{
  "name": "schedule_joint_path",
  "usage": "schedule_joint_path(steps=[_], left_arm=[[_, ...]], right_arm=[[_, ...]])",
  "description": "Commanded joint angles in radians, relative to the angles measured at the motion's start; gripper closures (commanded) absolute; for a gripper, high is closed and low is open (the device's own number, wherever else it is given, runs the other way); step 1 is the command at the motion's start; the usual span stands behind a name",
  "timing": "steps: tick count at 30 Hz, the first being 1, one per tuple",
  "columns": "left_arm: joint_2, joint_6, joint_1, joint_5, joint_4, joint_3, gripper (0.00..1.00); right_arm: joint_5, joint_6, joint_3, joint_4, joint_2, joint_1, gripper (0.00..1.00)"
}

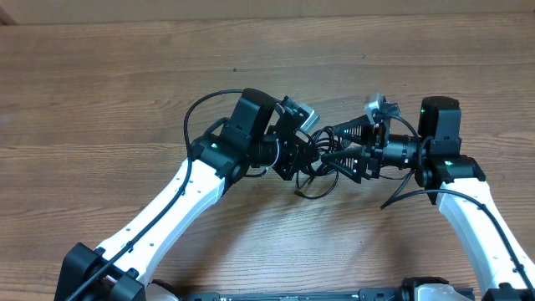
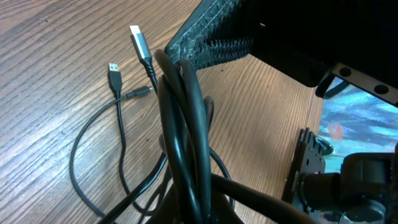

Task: Untangle cables

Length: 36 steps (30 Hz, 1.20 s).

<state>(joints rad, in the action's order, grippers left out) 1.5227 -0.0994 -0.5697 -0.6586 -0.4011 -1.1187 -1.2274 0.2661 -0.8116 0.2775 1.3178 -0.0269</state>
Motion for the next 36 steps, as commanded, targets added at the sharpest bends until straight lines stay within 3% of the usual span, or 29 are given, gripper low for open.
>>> schedule_joint_path(steps=[1,8,12,21,28,36], left_arm=[[-0.002,0.044,-0.005,0.022,0.0,-0.007,0.96],[-0.002,0.04,-0.005,0.233,-0.073,-0.007,0.96],[-0.002,0.015,-0.005,0.249,-0.06,-0.007,0.96],[-0.002,0.013,-0.014,0.076,0.014,-0.007,0.96],[-0.002,0.055,-0.014,0.011,0.013,-0.007,0.96],[-0.002,0.056,-0.014,-0.005,0.013,-0.007,0.96]], right_arm=[[-0.054,0.061,-0.008,-0.002,0.0,-0.011,0.04],[-0.054,0.061,-0.008,-0.004,0.0,-0.011,0.04],[-0.089,0.067,-0.008,-0.006,0.0,-0.012,0.04],[-0.137,0.136,-0.008,0.008,0.001,-0.013,0.03],[-0.21,0.293,-0.008,0.013,0.001,-0.049,0.03],[-0.161,0.293,-0.008,-0.01,0.001,-0.11,0.02]])
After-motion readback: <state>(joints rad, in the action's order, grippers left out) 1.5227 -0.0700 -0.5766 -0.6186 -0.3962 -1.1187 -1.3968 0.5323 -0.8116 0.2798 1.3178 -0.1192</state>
